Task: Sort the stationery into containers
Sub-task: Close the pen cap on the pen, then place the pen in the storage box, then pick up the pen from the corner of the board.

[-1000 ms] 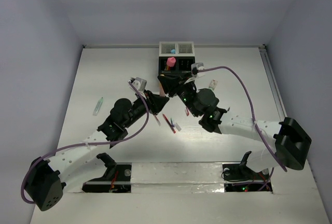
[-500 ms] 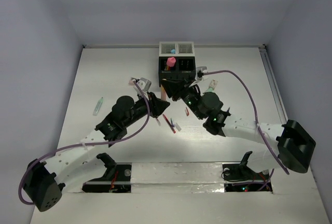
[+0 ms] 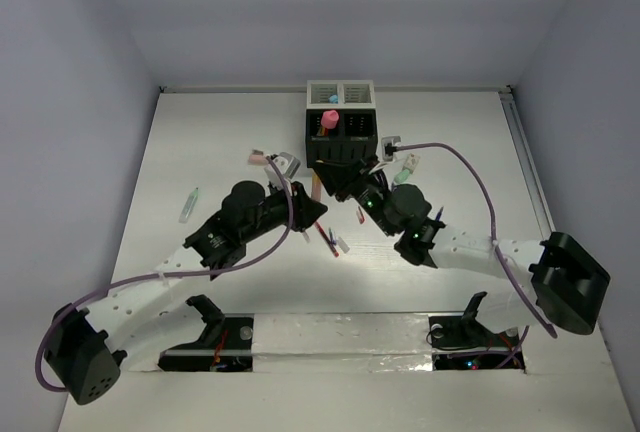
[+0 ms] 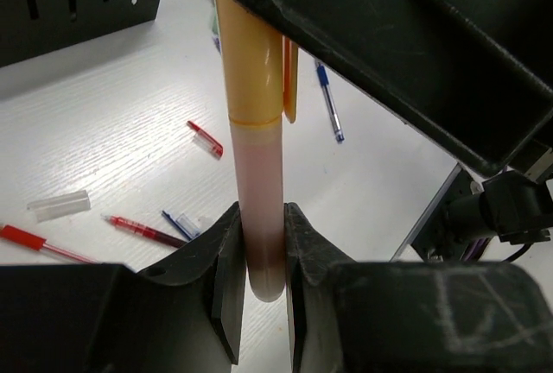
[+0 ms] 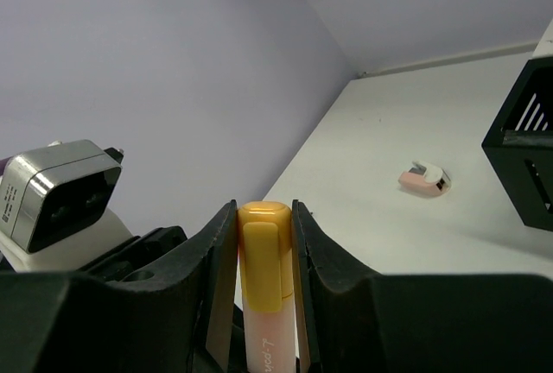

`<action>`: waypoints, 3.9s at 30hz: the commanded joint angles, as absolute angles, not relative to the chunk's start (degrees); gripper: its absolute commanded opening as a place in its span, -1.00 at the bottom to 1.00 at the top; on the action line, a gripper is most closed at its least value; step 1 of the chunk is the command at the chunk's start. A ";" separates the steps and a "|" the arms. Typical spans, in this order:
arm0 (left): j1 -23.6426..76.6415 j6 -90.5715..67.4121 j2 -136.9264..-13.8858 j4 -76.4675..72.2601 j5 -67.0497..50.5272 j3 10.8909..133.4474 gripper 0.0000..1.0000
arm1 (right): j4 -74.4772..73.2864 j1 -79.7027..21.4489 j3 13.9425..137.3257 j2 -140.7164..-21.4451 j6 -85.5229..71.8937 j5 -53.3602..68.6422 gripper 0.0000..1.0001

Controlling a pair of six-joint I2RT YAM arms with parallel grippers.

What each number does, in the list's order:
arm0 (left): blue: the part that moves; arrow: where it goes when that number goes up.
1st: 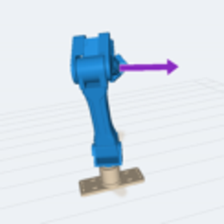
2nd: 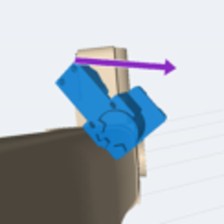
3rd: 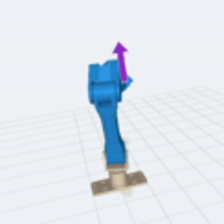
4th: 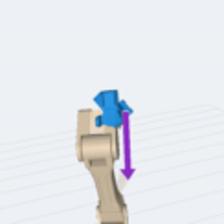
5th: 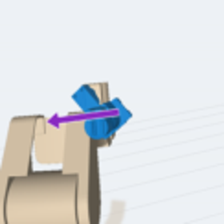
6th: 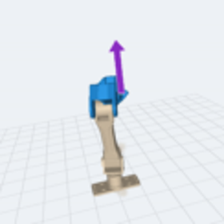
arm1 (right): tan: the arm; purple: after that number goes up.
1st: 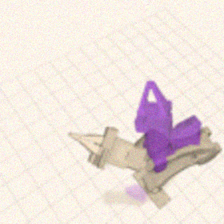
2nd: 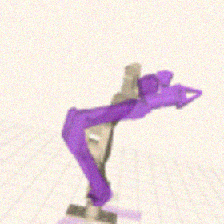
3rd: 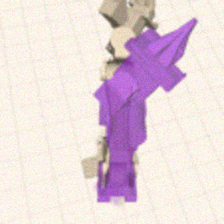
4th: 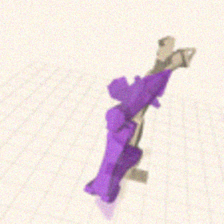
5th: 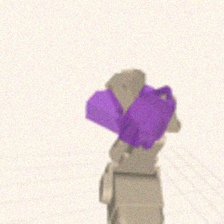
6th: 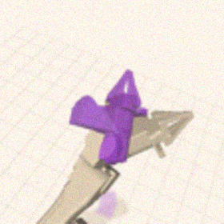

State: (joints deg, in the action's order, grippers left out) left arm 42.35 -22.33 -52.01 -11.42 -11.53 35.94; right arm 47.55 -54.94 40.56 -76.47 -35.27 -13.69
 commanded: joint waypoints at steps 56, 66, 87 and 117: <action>36.65 -21.28 -32.00 -4.50 1.65 47.54 0.98 | 33.65 -34.38 77.94 -99.73 -29.63 -13.00 -1.00; 36.65 -14.24 -28.92 2.81 10.37 47.46 0.98 | 37.62 -31.55 108.14 -126.28 -20.67 -18.81 -1.00; 35.60 -13.62 -32.69 3.43 12.65 47.20 0.98 | 36.39 -31.03 119.18 -138.96 -6.68 -17.49 -0.78; 1.59 -15.47 -76.53 23.12 25.05 53.43 0.78 | 26.20 -30.50 65.05 -83.16 -22.24 1.94 0.20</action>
State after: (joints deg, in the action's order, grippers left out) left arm 4.32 -16.36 -70.98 23.55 22.55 53.63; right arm 29.69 -30.72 68.75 -84.79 -20.23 -0.82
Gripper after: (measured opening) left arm 0.890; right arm 0.600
